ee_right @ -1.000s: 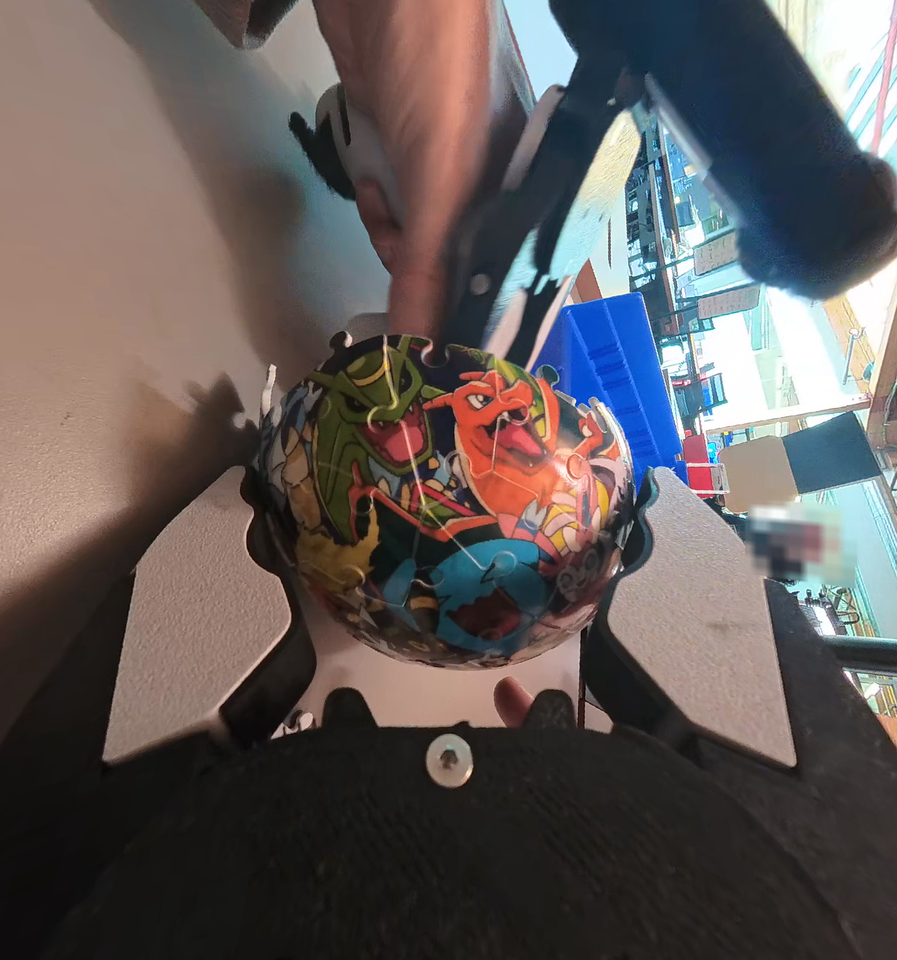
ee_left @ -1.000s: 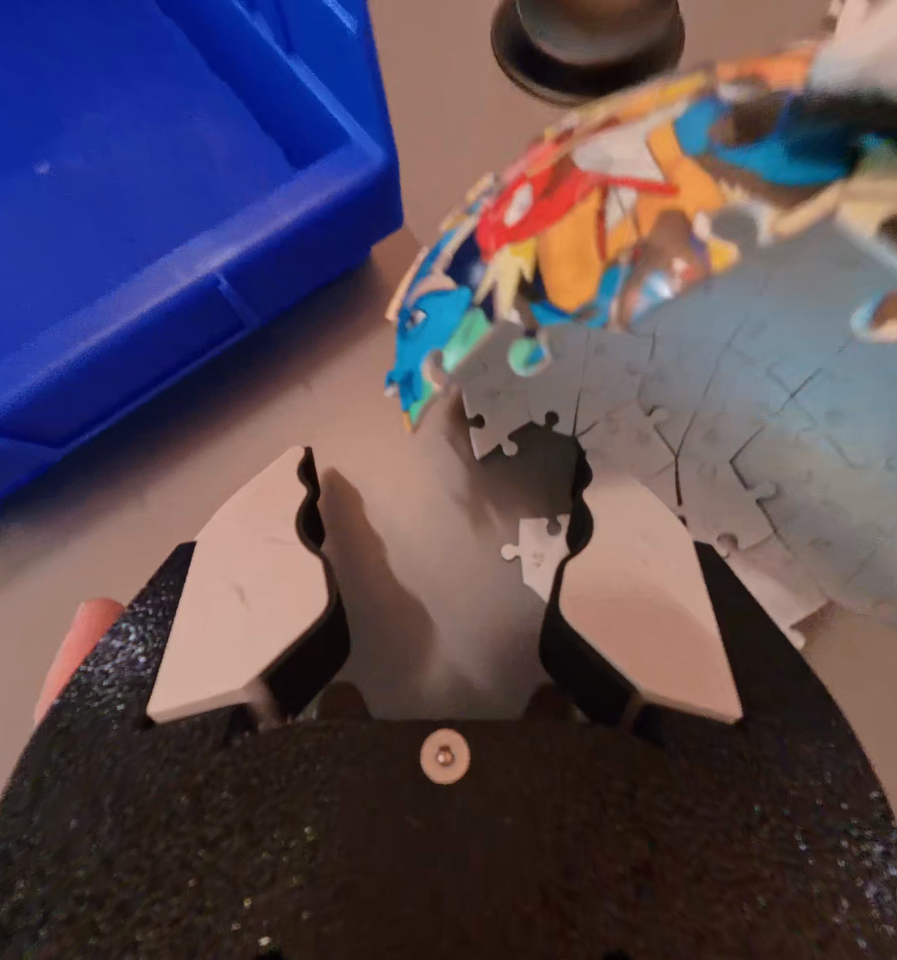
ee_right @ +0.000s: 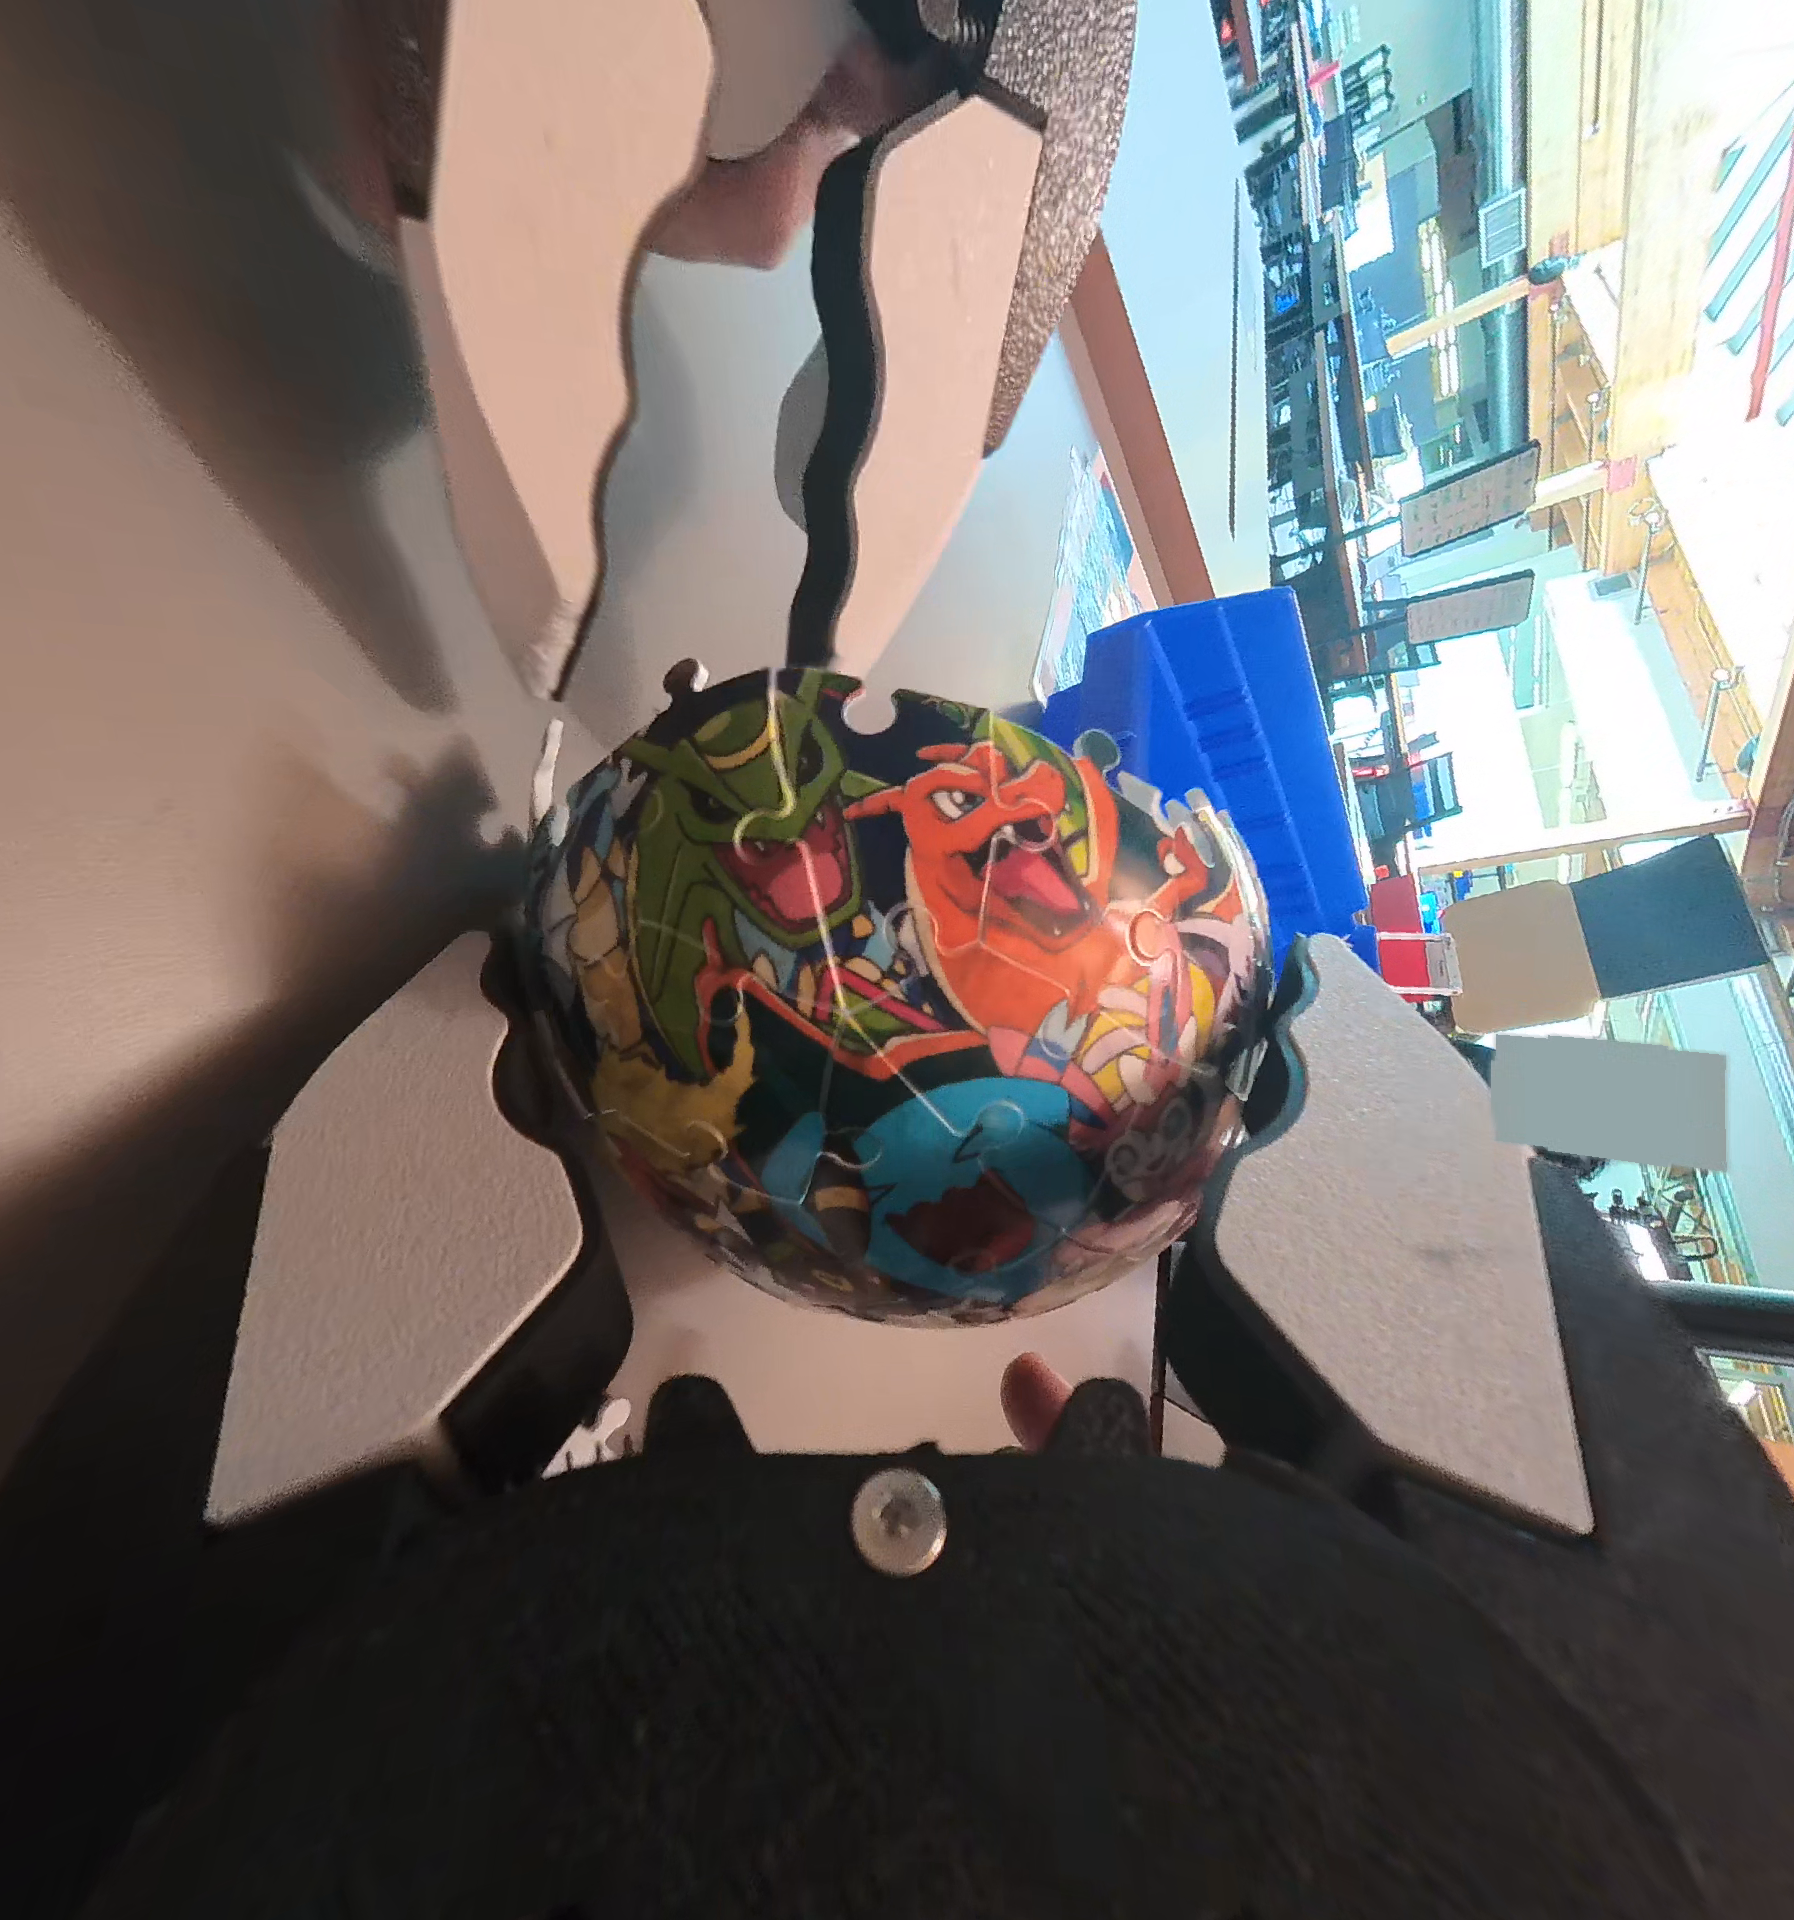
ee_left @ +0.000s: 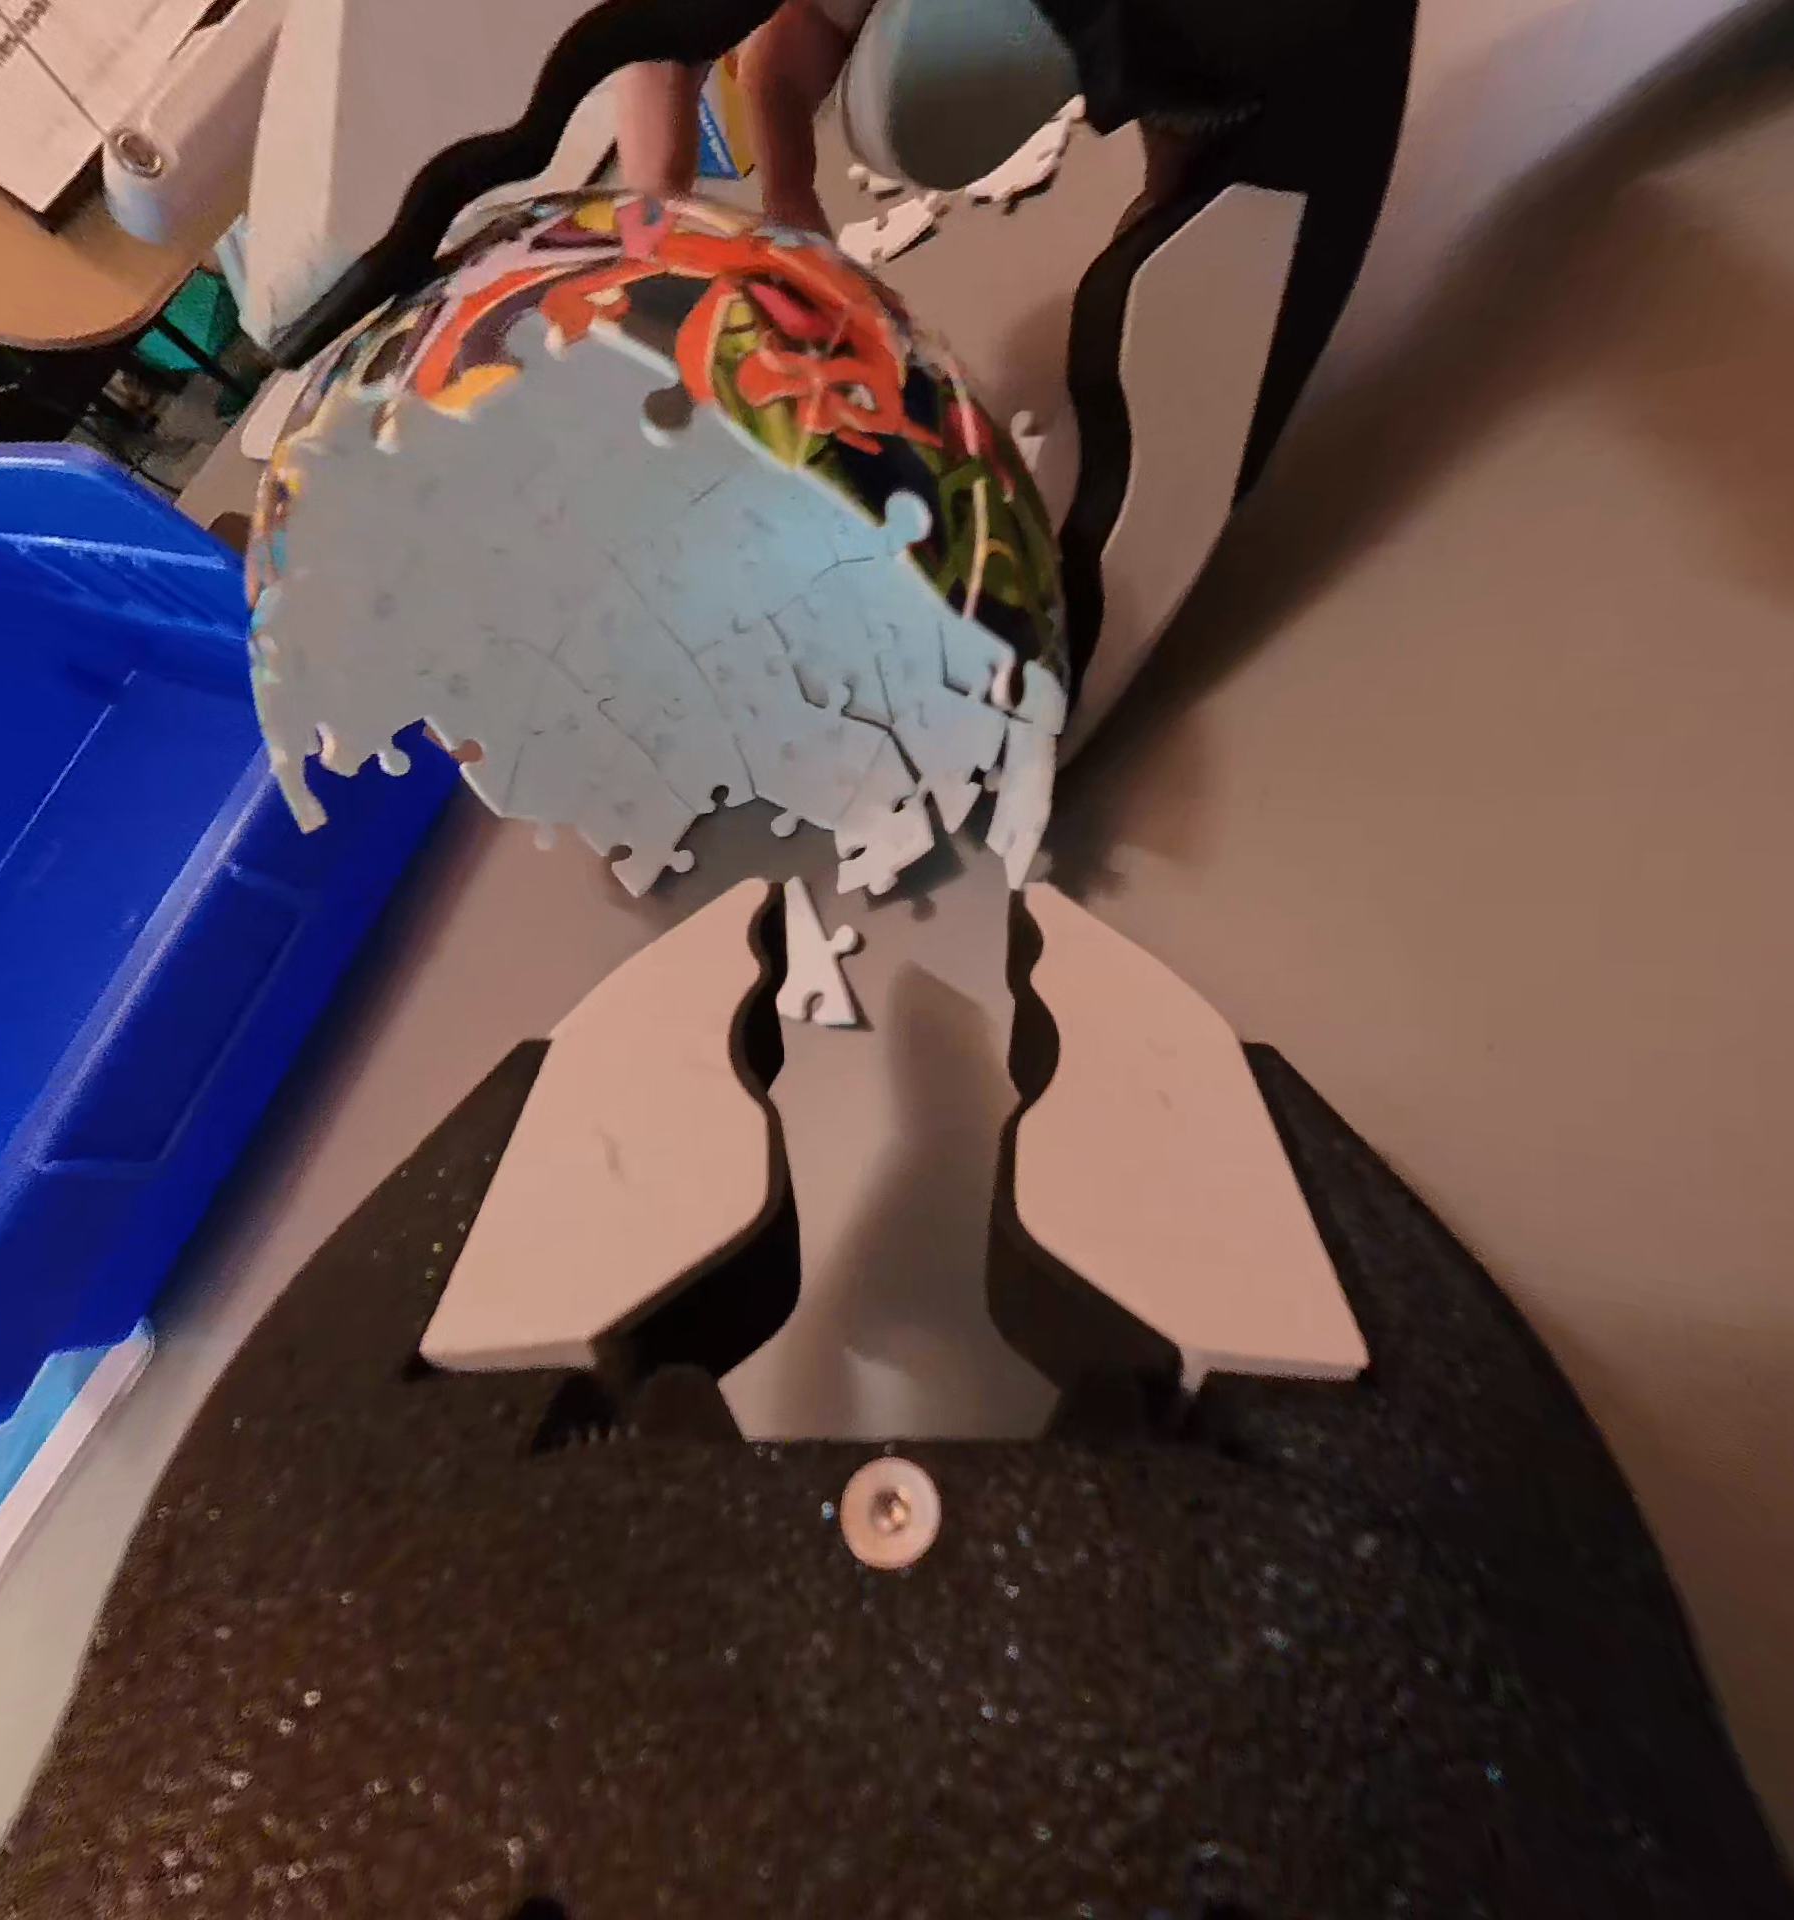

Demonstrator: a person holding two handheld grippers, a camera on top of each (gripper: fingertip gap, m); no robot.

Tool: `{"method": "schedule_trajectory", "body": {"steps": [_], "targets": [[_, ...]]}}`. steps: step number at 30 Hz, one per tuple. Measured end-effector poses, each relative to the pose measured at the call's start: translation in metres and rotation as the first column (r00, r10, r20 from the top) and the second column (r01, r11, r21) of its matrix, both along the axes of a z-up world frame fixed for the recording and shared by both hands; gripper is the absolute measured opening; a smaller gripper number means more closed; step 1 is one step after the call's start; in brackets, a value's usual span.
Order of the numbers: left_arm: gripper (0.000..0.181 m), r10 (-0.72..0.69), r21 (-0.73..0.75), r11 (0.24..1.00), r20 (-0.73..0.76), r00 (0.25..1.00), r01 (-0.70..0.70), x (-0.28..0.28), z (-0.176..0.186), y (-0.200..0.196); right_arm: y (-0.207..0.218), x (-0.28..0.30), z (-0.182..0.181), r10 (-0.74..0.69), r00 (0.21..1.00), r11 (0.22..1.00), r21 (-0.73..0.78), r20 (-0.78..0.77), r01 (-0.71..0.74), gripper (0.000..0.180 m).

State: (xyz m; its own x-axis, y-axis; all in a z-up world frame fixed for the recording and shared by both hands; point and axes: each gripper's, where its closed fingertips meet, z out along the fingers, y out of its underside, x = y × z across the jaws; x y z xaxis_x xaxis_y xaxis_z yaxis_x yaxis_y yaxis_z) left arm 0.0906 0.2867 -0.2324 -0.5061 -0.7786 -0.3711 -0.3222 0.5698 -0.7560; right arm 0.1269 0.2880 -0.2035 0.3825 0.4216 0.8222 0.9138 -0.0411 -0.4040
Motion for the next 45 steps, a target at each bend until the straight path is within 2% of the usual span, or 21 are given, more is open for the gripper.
{"method": "schedule_trajectory", "body": {"steps": [3,8,12,20,26,32,36,38,41,45], "targets": [[0.033,0.065,0.003,0.998,-0.003,0.998,-0.065,0.004,-0.001,0.014,0.0,0.001,0.0,-0.004,1.0,1.0,-0.005,-0.007,0.004,0.133],[0.034,0.258,-0.08,0.964,0.024,0.966,-0.255,0.015,0.008,0.044,-0.003,0.004,-0.002,-0.02,1.0,0.998,-0.058,0.0,0.02,0.137],[0.033,0.293,-0.105,0.951,0.008,0.956,-0.291,0.017,0.008,0.05,-0.008,0.007,-0.004,-0.039,0.999,0.993,-0.114,-0.006,0.038,0.142],[0.032,0.261,0.028,0.965,-0.003,0.965,-0.261,0.014,-0.003,0.043,-0.019,0.018,-0.003,-0.08,0.991,0.982,-0.181,-0.109,0.059,0.146],[0.032,0.395,-0.069,0.916,-0.026,0.918,-0.396,0.023,0.007,0.047,-0.025,0.025,-0.003,-0.091,0.978,0.986,-0.155,-0.188,0.062,0.145],[0.044,0.489,-0.102,0.861,-0.099,0.867,-0.498,0.024,0.0,0.054,-0.033,0.029,-0.006,-0.078,0.983,0.993,-0.104,-0.169,0.061,0.144],[0.06,0.444,-0.174,0.867,-0.158,0.882,-0.468,0.027,-0.003,0.043,-0.037,0.026,-0.005,-0.056,0.991,0.997,-0.056,-0.123,0.049,0.14],[0.057,0.438,-0.265,0.834,-0.216,0.873,-0.484,0.027,-0.003,0.038,-0.038,0.025,-0.004,-0.053,0.993,0.998,-0.029,-0.107,0.051,0.137],[0.057,0.458,-0.372,0.738,-0.337,0.823,-0.563,0.025,-0.007,0.035,-0.039,0.022,-0.003,-0.068,0.994,0.998,-0.002,-0.084,0.068,0.133],[0.065,0.498,-0.364,0.647,-0.464,0.733,-0.67,0.022,-0.02,0.038,-0.043,0.015,-0.003,-0.092,0.992,0.996,0.006,-0.082,0.093,0.133]]}}
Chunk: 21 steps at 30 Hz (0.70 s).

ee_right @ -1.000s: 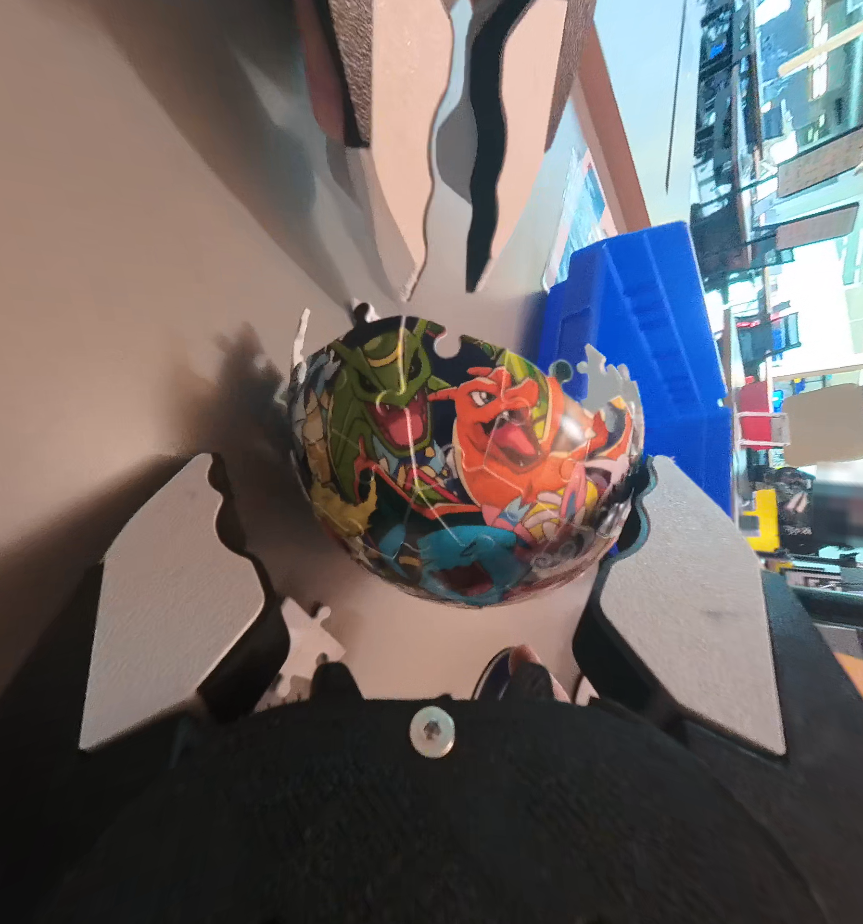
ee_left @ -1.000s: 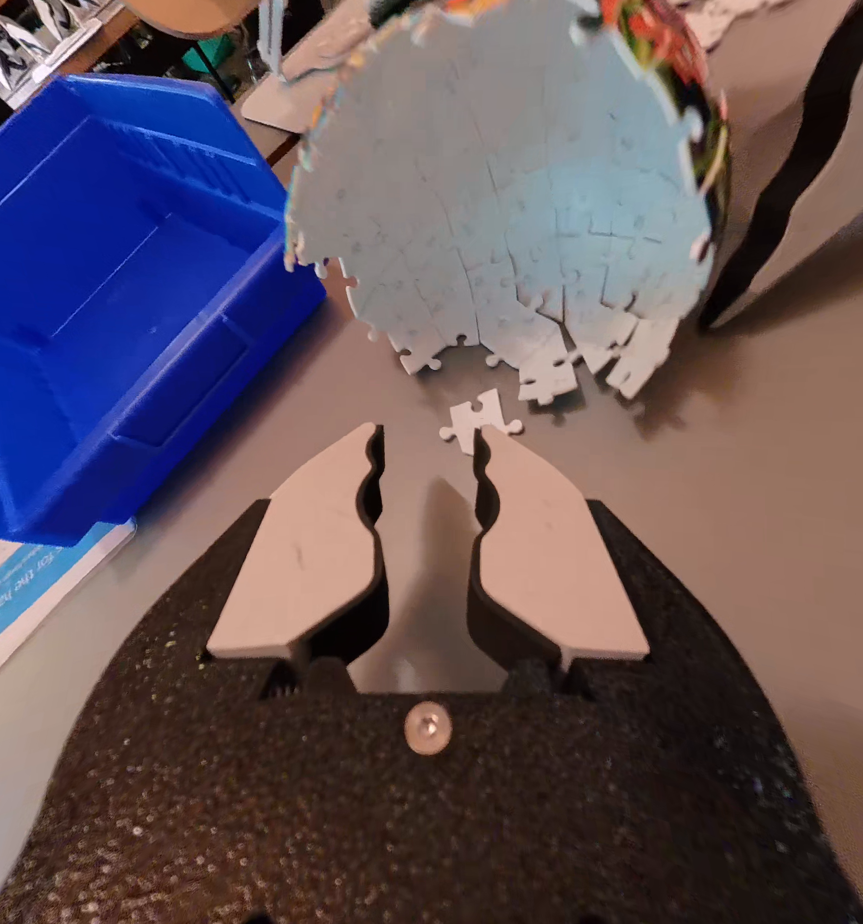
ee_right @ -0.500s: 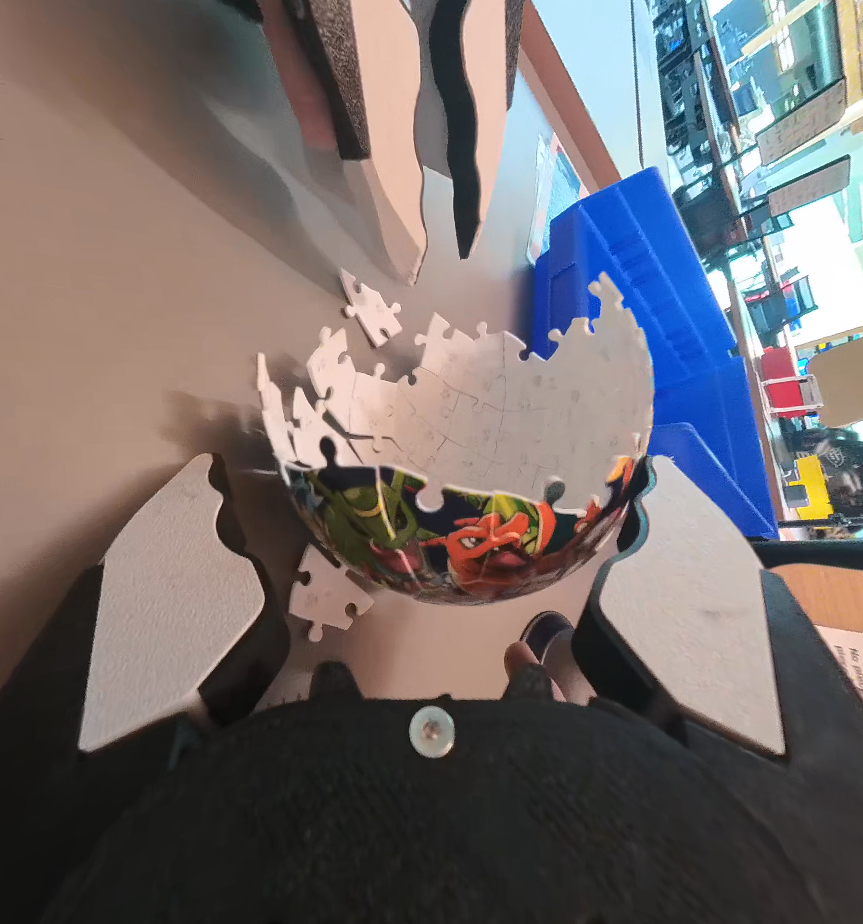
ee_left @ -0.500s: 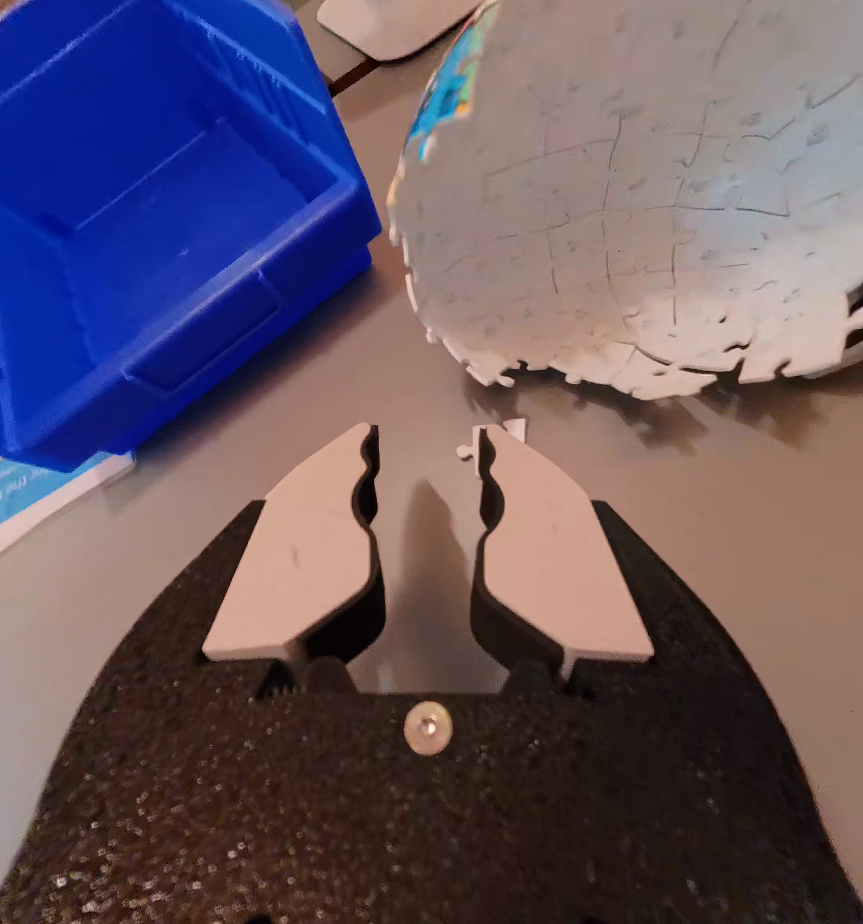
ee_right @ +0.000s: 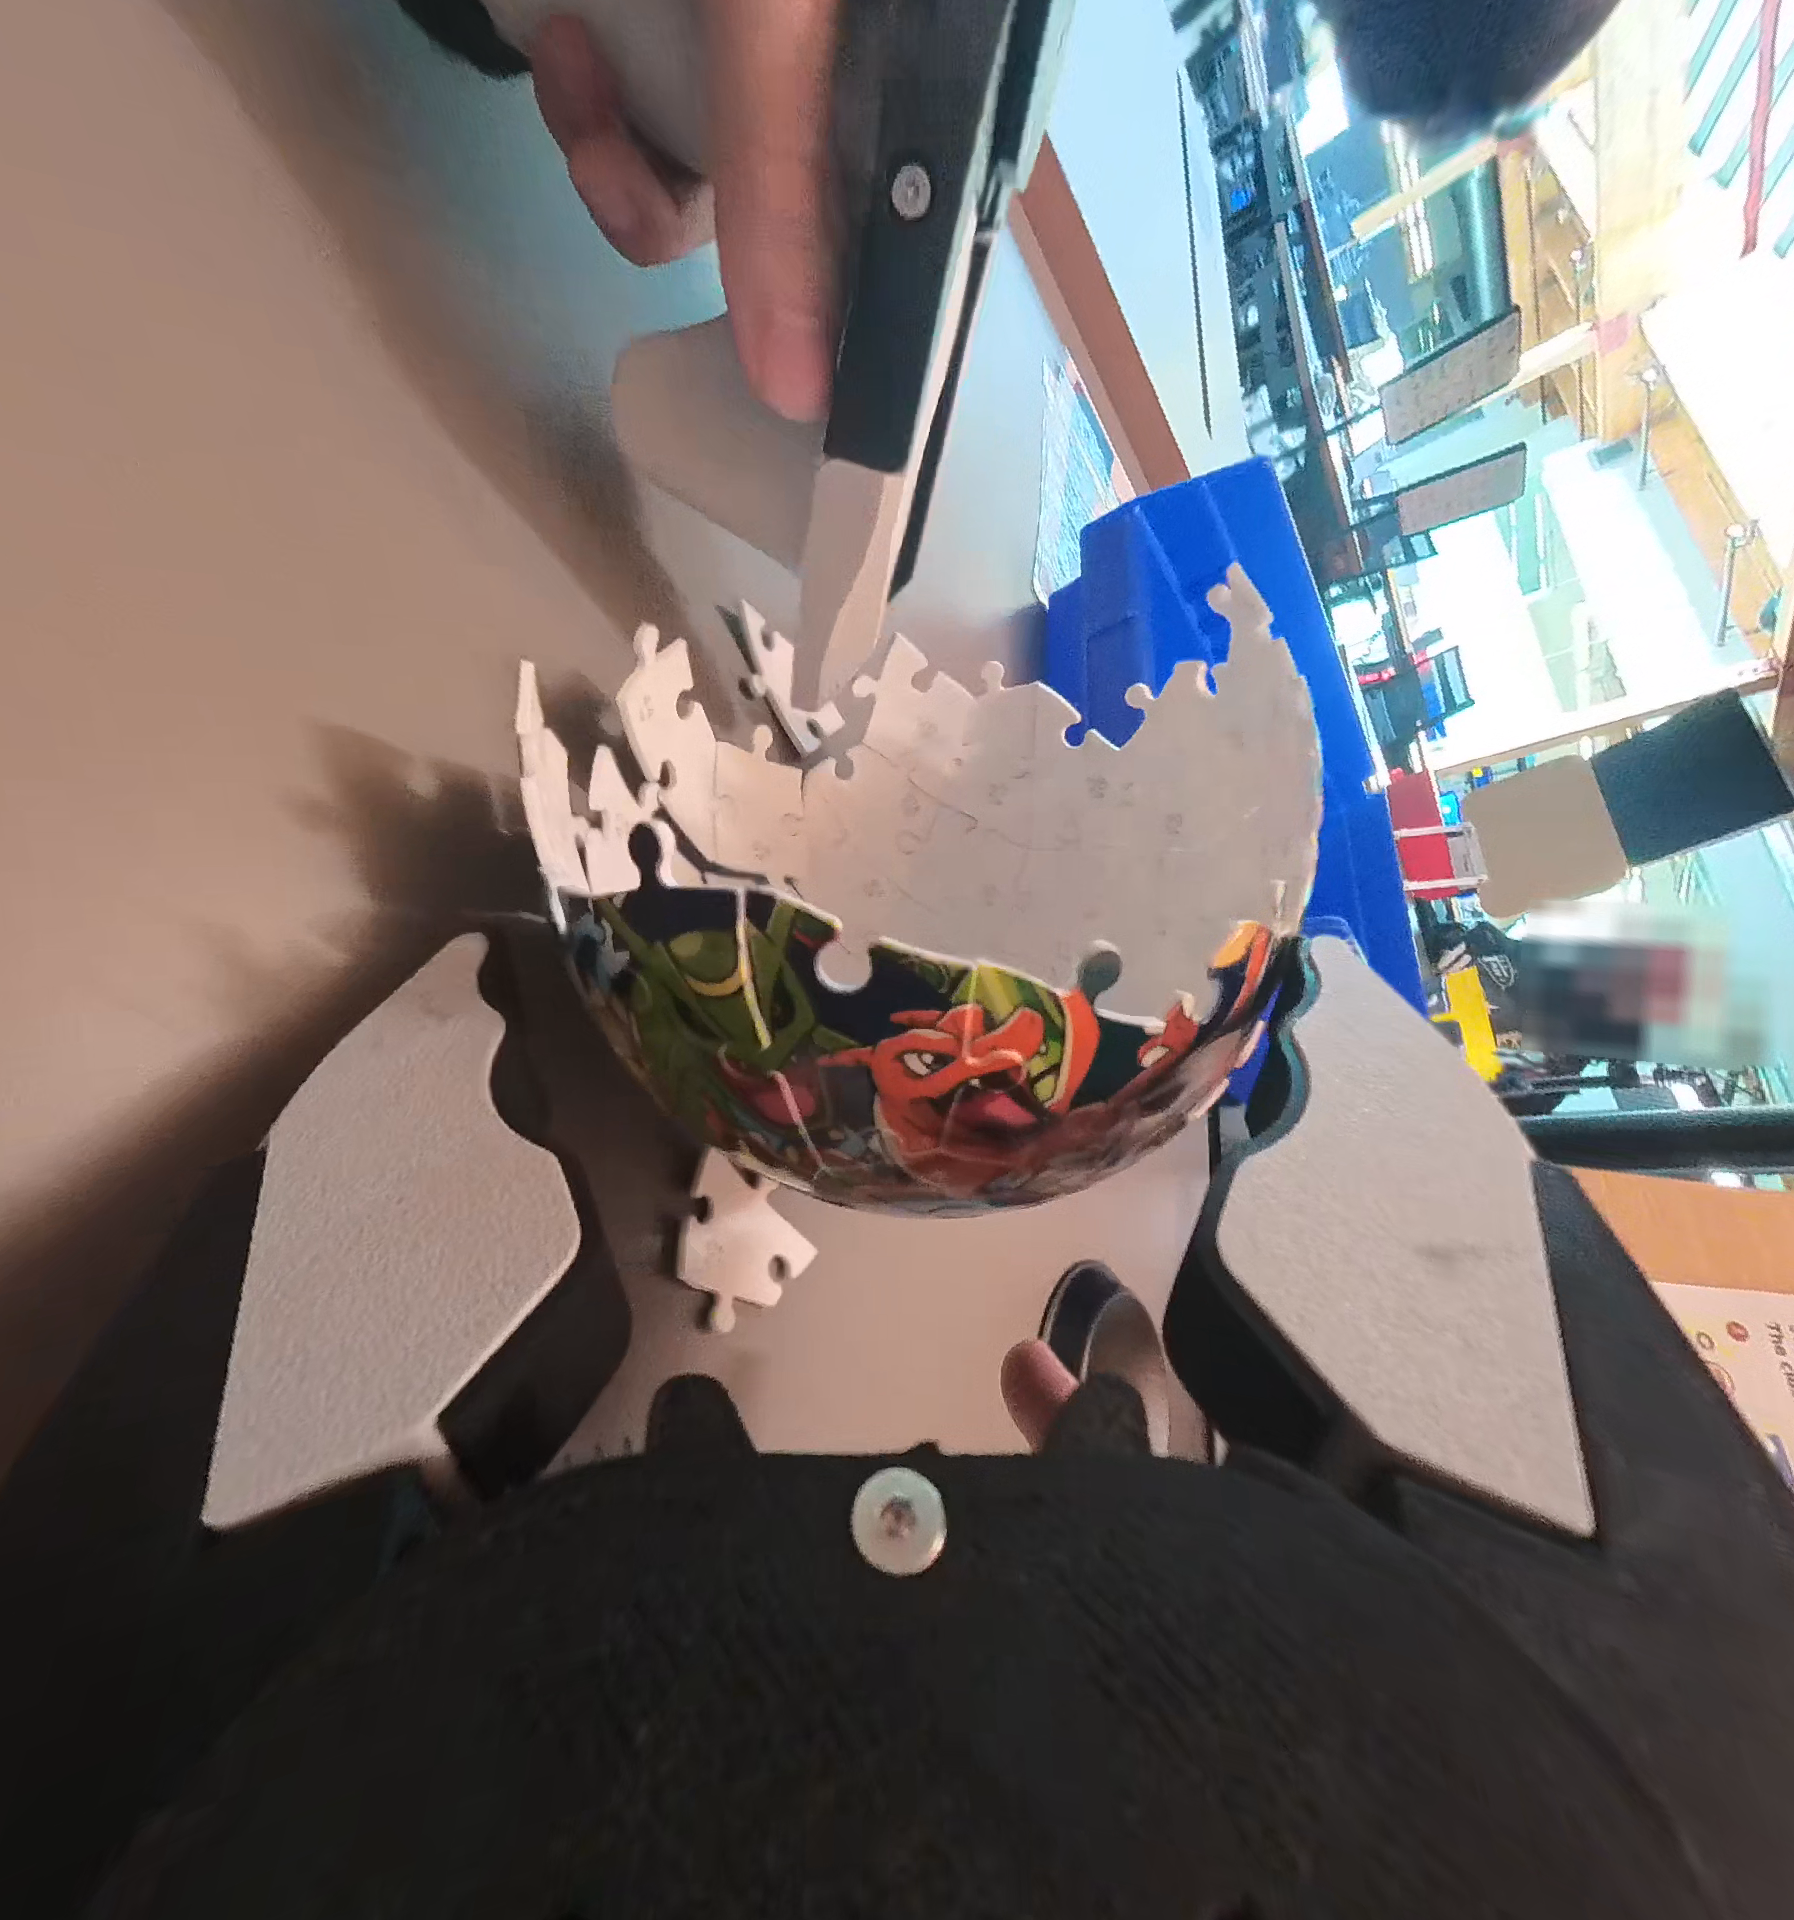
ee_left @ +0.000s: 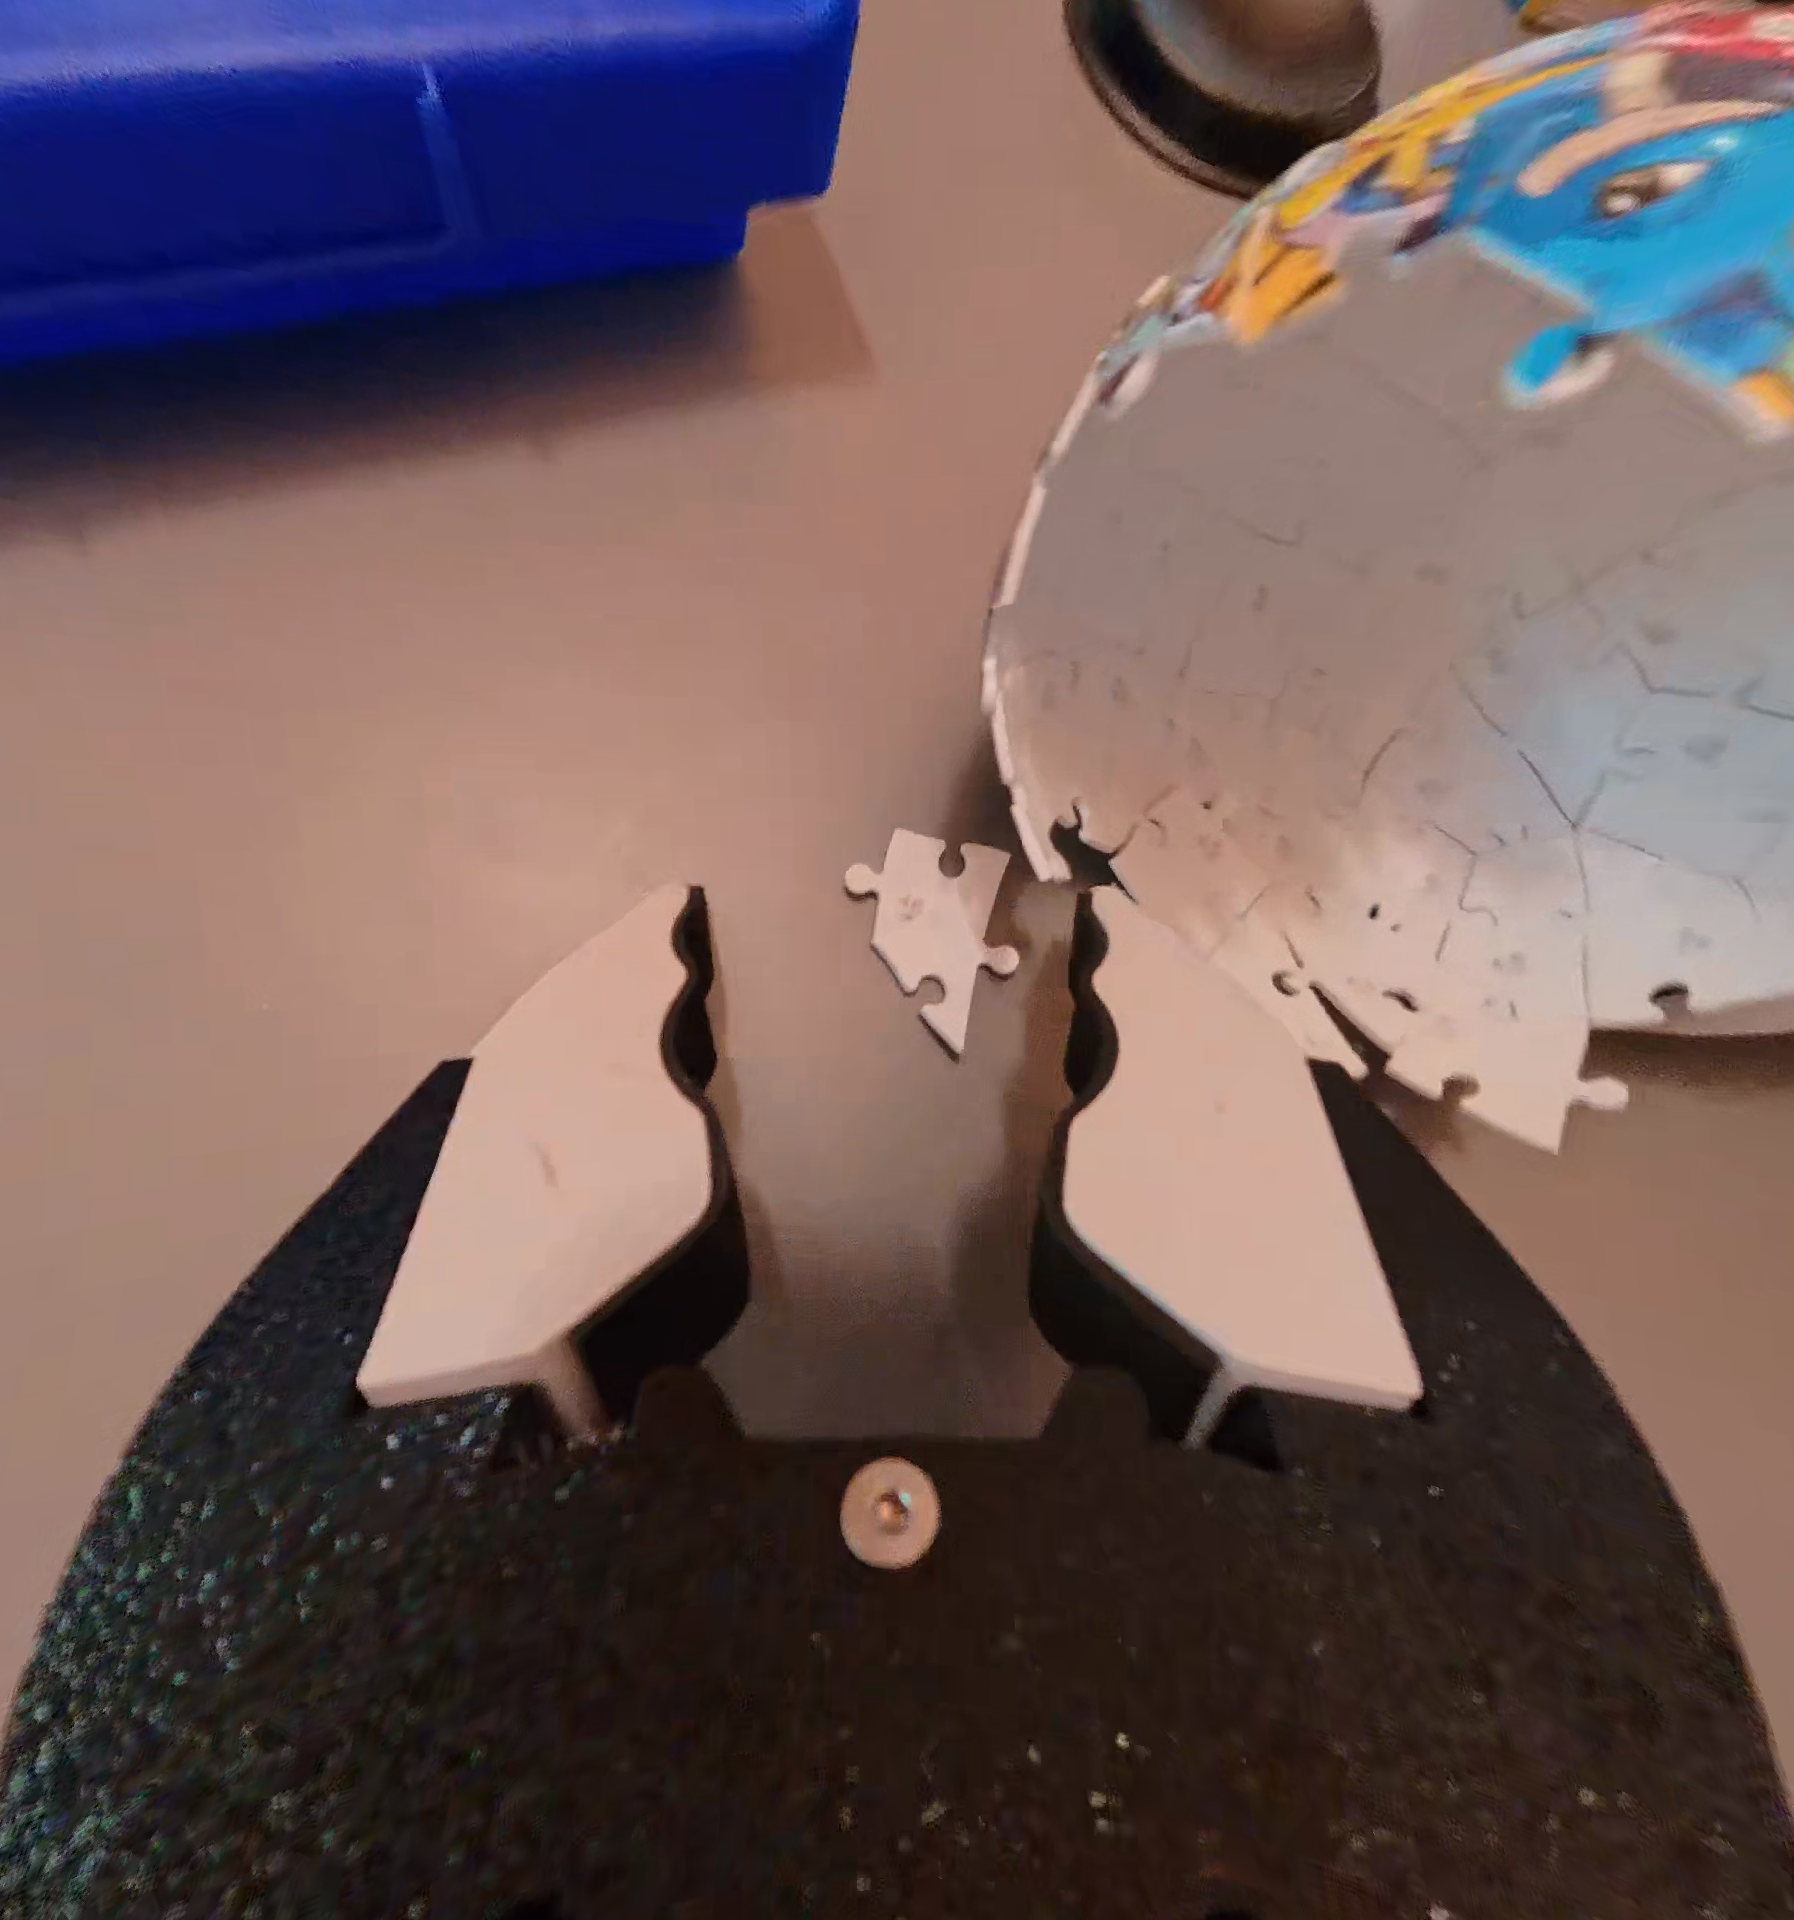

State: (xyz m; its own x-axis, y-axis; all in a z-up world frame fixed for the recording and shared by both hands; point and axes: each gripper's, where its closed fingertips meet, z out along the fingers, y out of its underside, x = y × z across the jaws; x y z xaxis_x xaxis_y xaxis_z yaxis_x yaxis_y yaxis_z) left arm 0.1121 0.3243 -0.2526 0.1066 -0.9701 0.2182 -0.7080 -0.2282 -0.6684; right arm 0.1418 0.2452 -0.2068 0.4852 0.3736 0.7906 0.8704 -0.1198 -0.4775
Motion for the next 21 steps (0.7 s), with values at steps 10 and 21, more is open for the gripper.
{"method": "schedule_trajectory", "body": {"steps": [10,21], "targets": [[0.095,-0.087,0.193,0.977,-0.011,0.996,0.087,0.019,0.002,-0.015,-0.004,-0.01,-0.001,-0.008,0.995,0.996,-0.084,0.1,0.016,0.133],[0.101,-0.102,0.239,0.963,-0.089,0.991,0.121,0.019,-0.001,-0.011,0.0,-0.014,-0.002,0.011,0.995,0.995,-0.096,0.103,-0.001,0.134]]}}
